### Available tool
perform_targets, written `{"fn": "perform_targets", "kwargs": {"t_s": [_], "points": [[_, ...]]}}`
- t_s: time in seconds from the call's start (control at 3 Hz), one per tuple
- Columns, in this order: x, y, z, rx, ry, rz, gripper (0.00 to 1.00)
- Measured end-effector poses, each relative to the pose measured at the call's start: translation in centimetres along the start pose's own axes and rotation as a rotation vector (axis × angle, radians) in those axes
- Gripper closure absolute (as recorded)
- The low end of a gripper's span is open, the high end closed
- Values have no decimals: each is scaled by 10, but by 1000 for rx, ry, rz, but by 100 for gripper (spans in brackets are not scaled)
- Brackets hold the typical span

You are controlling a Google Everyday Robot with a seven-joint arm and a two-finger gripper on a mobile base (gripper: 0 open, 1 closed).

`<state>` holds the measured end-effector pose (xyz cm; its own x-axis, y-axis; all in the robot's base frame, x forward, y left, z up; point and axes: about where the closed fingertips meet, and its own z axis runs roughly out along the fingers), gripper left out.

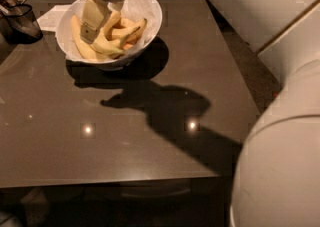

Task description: Pick banana from white bowl

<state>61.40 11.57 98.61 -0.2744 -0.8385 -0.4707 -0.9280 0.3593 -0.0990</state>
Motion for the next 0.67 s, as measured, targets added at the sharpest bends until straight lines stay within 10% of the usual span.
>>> {"fn": "perform_targets", "kwargs": {"t_s": [0.67], "points": [[-9, -3, 28, -34, 60, 21, 18]]}}
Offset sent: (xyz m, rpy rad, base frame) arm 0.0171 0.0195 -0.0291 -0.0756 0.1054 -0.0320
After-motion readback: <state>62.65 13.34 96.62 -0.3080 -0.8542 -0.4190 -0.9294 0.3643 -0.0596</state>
